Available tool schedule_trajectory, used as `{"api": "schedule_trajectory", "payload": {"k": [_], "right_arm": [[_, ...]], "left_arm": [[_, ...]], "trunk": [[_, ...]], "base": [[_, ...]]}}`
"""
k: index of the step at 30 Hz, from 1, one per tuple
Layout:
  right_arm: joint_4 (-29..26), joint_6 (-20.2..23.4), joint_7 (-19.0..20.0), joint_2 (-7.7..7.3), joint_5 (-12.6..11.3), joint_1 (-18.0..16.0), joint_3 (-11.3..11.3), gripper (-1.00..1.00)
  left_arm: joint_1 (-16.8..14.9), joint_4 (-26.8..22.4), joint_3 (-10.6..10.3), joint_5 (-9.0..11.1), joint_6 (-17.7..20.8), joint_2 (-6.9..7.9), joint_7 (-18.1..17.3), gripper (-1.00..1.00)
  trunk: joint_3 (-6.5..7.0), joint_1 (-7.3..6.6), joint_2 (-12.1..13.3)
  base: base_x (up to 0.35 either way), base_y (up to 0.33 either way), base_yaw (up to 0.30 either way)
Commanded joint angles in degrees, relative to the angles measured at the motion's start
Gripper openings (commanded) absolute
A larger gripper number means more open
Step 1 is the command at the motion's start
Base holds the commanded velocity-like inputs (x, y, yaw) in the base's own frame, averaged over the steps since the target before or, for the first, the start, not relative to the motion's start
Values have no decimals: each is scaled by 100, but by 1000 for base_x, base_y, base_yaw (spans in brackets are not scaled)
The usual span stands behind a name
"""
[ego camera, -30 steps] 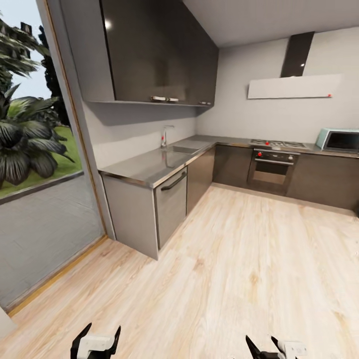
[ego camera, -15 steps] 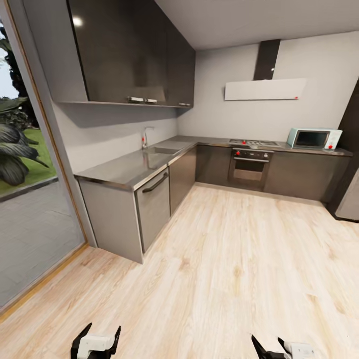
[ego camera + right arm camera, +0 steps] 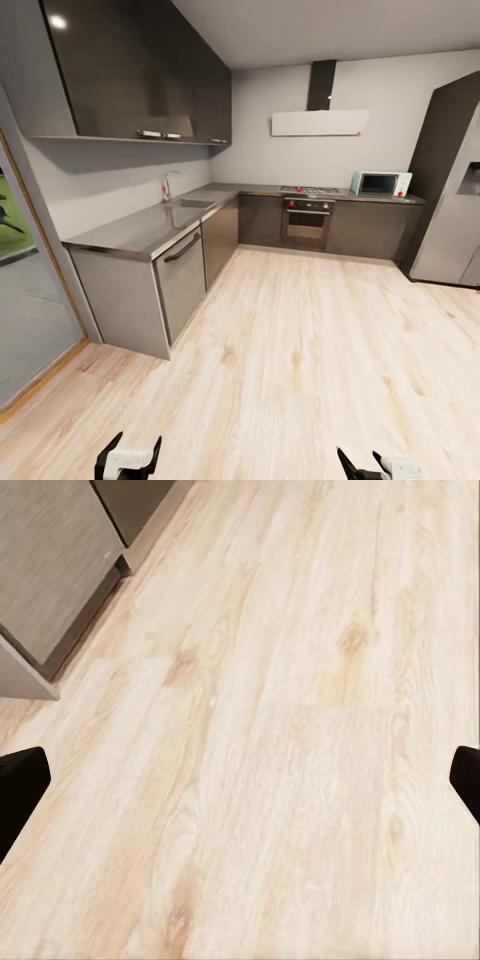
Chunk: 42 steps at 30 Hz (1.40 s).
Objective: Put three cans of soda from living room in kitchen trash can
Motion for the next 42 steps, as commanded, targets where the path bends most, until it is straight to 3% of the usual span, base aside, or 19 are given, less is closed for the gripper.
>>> {"api": "schedule_trajectory", "payload": {"k": [1,16,23,42], "right_arm": [[0,-22,0,0,0,0,0,100],[11,-367,9,3,13,0,3,100],[17,-611,9,0,24,0,6,100],[14,-638,0,36,0,6,-4,100]], "left_arm": [[0,0,0,-3,0,0,-1,100],[0,17,-1,3,-1,0,-1,100],[0,18,-1,-4,-1,0,1,100],[0,18,0,-17,-1,0,3,100]], "trunk": [[2,0,0],[34,0,0],[36,0,0],[36,0,0]], "base": [[0,0,-248],[0,0,-227],[0,0,-33],[0,0,-4]]}}
